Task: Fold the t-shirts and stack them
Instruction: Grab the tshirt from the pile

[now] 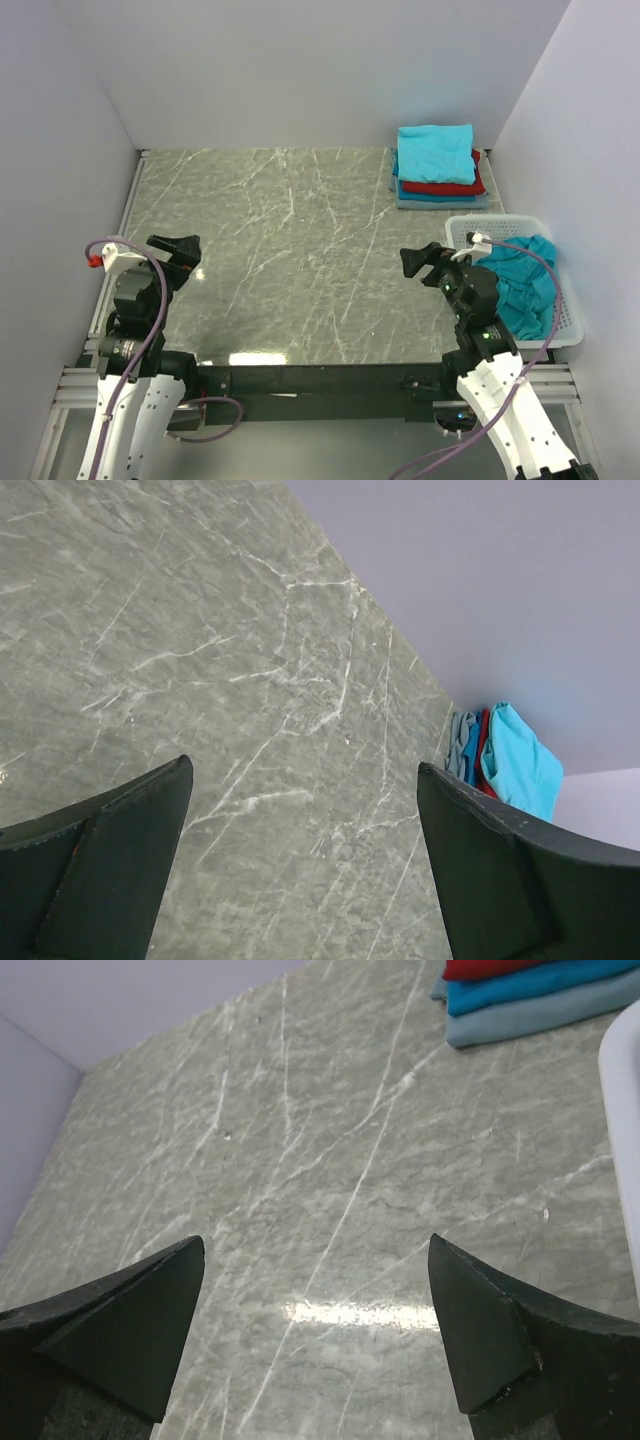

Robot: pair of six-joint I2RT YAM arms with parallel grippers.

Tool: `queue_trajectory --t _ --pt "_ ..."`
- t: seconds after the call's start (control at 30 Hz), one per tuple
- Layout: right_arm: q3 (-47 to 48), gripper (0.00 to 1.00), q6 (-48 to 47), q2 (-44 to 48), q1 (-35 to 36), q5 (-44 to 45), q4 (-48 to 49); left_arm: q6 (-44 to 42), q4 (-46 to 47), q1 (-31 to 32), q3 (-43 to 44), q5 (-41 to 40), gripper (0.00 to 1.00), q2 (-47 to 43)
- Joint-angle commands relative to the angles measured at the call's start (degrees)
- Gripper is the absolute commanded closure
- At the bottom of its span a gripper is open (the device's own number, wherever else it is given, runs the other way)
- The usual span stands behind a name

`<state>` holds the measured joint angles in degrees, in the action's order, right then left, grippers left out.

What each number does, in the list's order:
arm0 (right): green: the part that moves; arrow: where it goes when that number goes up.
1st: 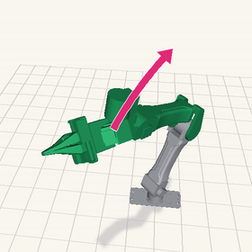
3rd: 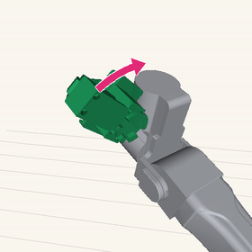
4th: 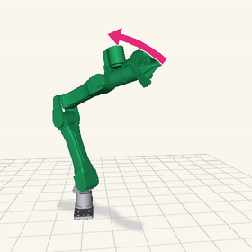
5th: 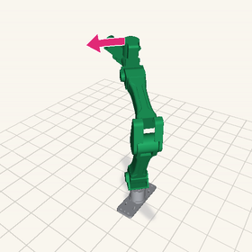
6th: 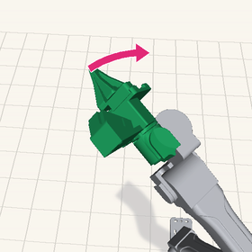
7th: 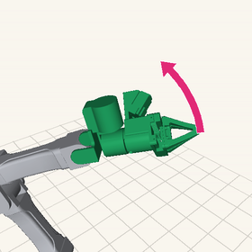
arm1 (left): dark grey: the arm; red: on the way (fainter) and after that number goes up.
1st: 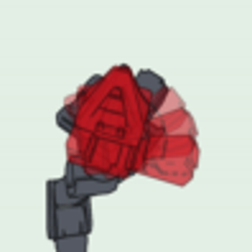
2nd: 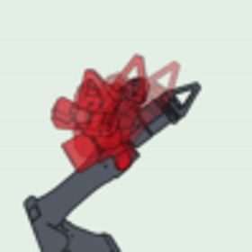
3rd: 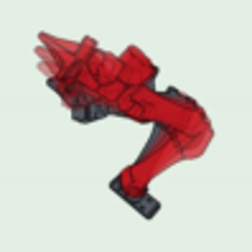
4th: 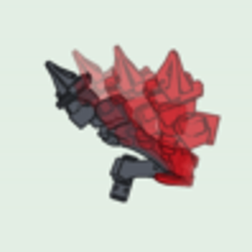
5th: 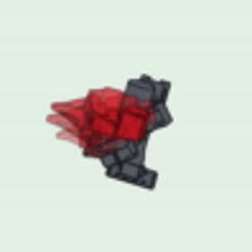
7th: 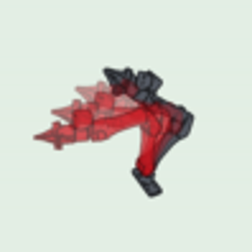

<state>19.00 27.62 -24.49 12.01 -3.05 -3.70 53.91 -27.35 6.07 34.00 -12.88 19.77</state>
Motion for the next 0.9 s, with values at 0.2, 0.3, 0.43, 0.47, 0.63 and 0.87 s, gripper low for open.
queue_trajectory --t 0.2,0.3,0.43,0.47,0.63,0.87 --pt "9.3 0.01 3.1 -10.9 0.3 7.3 -2.4 0.1 2.6 -0.2 -1.6 0.0 0.01 0.5" --pt "14.5 0.01 3.1 -14.5 0.3 12.8 -6.6 -0.1 2.7 -0.2 -1.7 0.8 0.00 0.7" --pt "19.3 0.00 7.3 -17.6 -0.9 26.3 -13.1 -0.3 3.2 -0.1 -2.1 1.3 0.01 1.1" --pt "20.1 0.00 7.6 -18.0 -3.4 27.0 -15.4 -0.5 2.9 -0.2 -2.0 1.1 0.00 1.1" --pt "22.7 0.00 9.2 -21.5 -14.9 26.0 -18.9 -0.6 4.7 -0.2 -3.1 2.4 0.01 1.6" --pt "19.8 0.00 14.2 -25.9 -27.7 30.9 -19.2 -1.3 4.7 -0.1 -2.4 4.0 0.01 3.8"
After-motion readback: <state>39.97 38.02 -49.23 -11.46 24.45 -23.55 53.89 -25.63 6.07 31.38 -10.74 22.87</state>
